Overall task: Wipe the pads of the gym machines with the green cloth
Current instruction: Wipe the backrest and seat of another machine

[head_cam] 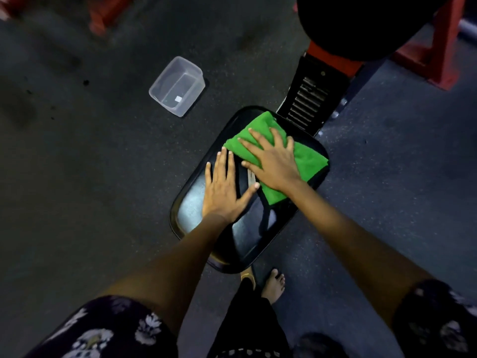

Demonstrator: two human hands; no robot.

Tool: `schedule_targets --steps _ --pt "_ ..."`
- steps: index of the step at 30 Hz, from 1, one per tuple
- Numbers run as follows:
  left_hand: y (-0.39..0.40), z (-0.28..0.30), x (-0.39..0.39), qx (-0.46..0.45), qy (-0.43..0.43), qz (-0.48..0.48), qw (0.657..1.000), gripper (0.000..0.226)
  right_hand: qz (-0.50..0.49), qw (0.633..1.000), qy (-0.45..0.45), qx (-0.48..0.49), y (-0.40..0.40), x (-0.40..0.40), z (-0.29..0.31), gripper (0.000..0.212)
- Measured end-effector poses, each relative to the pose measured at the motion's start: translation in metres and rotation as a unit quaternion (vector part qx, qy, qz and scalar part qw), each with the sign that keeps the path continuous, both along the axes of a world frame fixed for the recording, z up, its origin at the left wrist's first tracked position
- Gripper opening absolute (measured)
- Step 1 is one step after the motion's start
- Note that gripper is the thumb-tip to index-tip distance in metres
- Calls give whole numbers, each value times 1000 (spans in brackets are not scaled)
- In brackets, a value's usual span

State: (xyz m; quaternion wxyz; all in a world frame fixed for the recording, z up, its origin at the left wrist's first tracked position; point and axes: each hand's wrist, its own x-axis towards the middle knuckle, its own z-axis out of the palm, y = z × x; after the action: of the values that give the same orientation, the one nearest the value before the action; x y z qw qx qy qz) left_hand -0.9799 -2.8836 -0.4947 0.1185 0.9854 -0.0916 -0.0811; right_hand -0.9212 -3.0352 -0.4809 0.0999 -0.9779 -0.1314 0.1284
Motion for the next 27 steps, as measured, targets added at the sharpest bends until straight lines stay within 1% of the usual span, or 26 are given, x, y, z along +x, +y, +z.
schedule_targets --steps 1,2,6,8,12,14,17,20,22,24,26,27 --pt "1 0 0 -5 -3 0 1000 93 11 1000 -2 4 -8 5 0 57" --pt "1 0 2 -11 -9 2 1000 93 0 1000 -3 7 -15 13 -1 57" --pt "1 1 3 -43 -10 3 999 91 -136 990 -3 28 -25 24 -3 56" --pt "1 2 2 -57 -14 2 998 90 -191 981 -17 31 -27 14 -6 56" --pt "1 2 0 -63 -18 1 998 89 -307 951 -17 41 -22 -30 -9 57" --pt "-1 3 -1 -65 -24 -5 998 88 -323 945 -25 52 -17 -53 -10 57" --pt "-1 3 0 -66 -40 -20 997 84 -339 934 -32 106 -22 -56 -12 56" --pt "-1 3 -3 -63 -60 -65 994 75 -372 915 -36 152 -30 -46 -11 55" --pt "-2 3 -8 -70 -69 -105 990 68 -384 906 -48 169 -28 -53 -13 55" --pt "-1 4 -12 -81 -60 -128 987 64 -412 885 -63 210 -18 -70 -15 56" --pt "-1 4 -15 -96 -51 -133 985 56 -459 844 -73 267 -1 -92 -21 57" --pt "-2 4 -22 -95 -47 -139 985 53 -484 818 -83 299 8 -105 -25 58"
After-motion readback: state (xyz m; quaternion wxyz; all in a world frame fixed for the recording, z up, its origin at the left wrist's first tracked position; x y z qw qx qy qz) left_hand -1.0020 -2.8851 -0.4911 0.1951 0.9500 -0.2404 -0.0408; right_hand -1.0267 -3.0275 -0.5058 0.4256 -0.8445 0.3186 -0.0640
